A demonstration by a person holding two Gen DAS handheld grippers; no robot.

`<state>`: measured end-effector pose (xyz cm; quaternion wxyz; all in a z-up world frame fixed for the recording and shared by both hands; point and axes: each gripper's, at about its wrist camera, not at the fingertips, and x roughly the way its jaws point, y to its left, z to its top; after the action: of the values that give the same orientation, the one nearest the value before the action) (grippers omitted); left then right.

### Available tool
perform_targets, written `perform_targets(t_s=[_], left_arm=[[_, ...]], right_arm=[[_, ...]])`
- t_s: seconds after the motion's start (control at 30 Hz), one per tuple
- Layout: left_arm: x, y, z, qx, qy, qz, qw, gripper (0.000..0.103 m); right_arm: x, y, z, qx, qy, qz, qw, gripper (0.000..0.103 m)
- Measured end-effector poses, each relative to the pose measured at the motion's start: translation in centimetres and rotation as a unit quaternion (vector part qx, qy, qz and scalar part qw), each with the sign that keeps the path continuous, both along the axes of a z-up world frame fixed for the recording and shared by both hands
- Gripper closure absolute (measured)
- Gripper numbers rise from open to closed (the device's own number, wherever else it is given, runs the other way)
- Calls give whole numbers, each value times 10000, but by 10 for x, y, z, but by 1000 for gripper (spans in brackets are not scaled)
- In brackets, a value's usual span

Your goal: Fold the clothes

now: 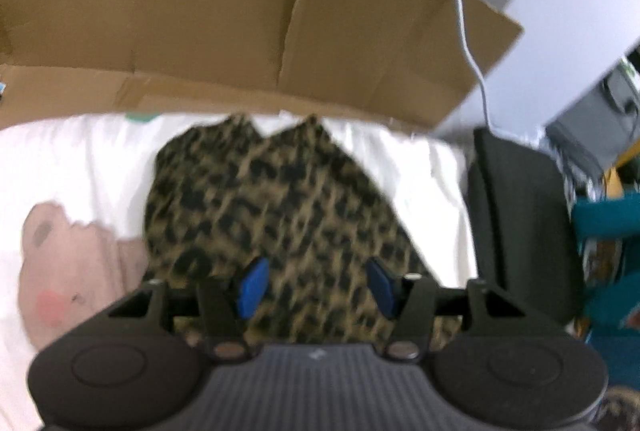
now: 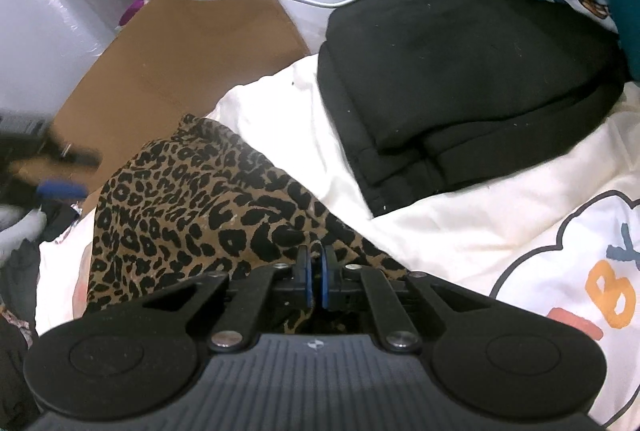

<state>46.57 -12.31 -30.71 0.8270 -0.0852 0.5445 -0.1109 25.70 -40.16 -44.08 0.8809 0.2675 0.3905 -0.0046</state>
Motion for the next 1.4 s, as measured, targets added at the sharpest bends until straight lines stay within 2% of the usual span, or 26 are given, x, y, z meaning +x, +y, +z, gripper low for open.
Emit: perform_targets(t_s=[0.17,0.23,0.3,0.4,0.53,0.67,0.77,0.87,1.0,1.2,1.33,1.4], left_arm=[[40,-19,-13,134,-58,288,9995,53],[53,-24,-20,194,-62,482,9986,66],[63,-29,-26,158,-28,659,9977,72],[77,-40,-36,122,19,713,9974,72],[91,-55,-53,283,222,621,9974,71],[91,-49,-68,366,556,958,9932,69],[88,-45,-71,521,621,919,9925,69],[82,-38,-67,522,608,1035,9914,69],[83,-44,-64,676,620,870,9920,62],[93,-47,-78,876,784,713,9905,62],[95,-43,-93,963,925,820,9876,68],[94,-41,-96,931,935,915,9870,68]], right_arm=[[-8,-5,-3,115,-22,0,9999,100],[-10,-5,-4,155,-39,50,9999,101],[-11,-4,-4,154,-56,122,9998,101],[-12,-2,-3,129,-94,252,9996,101],[-15,-1,-2,133,-147,382,9991,101],[-17,-1,-5,201,-102,394,9990,101],[-16,3,-9,159,-43,446,9989,101],[-16,4,-10,139,-23,462,9988,101],[-15,3,-13,155,12,442,9989,101],[-15,5,-12,63,-17,505,9987,101],[-13,7,-11,-34,-30,570,9984,101],[-12,7,-11,-96,-37,598,9982,101]])
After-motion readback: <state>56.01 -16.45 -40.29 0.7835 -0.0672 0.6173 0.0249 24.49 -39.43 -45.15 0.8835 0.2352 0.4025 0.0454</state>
